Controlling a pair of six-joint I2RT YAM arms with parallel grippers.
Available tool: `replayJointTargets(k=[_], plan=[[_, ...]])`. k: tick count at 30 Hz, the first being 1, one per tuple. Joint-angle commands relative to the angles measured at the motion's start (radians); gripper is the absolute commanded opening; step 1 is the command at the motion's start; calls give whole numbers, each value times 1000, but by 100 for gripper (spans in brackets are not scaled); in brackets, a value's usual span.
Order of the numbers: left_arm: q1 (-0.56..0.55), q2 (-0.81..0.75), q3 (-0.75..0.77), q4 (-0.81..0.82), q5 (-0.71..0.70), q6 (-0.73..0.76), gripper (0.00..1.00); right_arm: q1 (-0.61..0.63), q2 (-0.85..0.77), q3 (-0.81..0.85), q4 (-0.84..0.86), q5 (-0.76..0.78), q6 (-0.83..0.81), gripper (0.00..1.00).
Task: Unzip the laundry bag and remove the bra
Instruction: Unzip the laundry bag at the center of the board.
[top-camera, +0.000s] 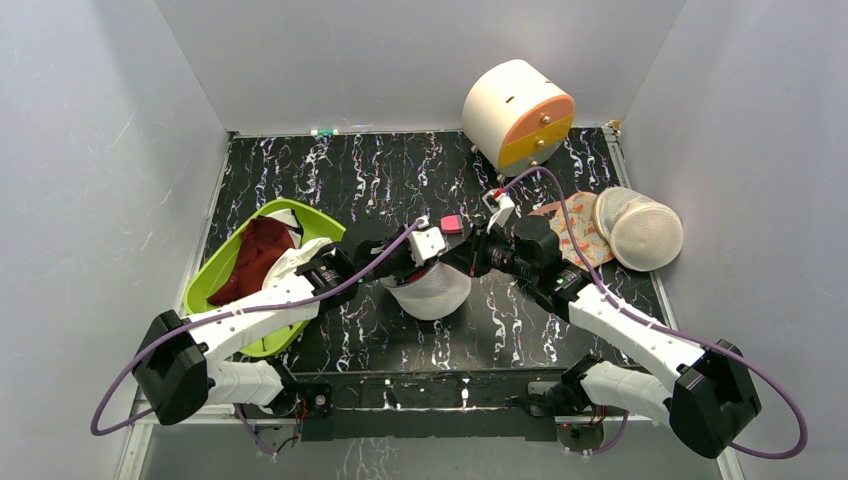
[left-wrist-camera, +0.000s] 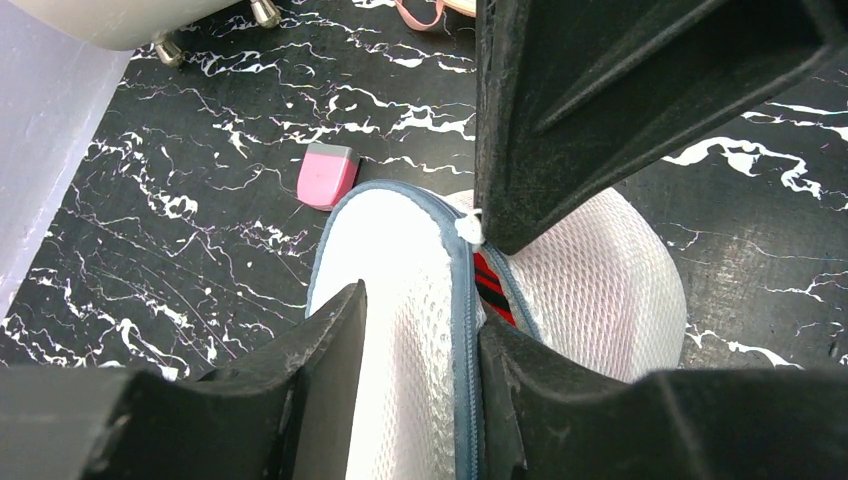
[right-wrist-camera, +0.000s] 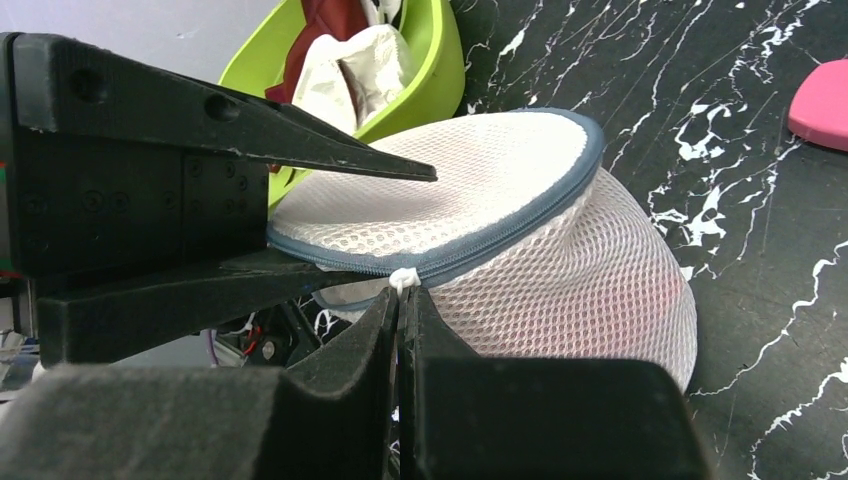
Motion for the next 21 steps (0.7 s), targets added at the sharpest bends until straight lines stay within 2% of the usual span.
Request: replayJointTargets(k=[1,5,11,13,17,21], plan=[[-3,-20,17,15,-7,6,37,1,0,24,101,-58,-14,0],[-6,-20,20,13,-8,6,26,2,-1,26,84,-37,-17,0],[-8,-29,18,18,-19,11,3,2,-3,30,22,70,-13,0],[-8,-34,15,22,-21,13,0,2,-6,30,-8,129,-4,0],[-8,-43,10,26,-27,16,0,1,-19,28,-86,292,33,0],[-11,-43,9,28,-33,18,0,-2,-15,34,-118,320,37,0]])
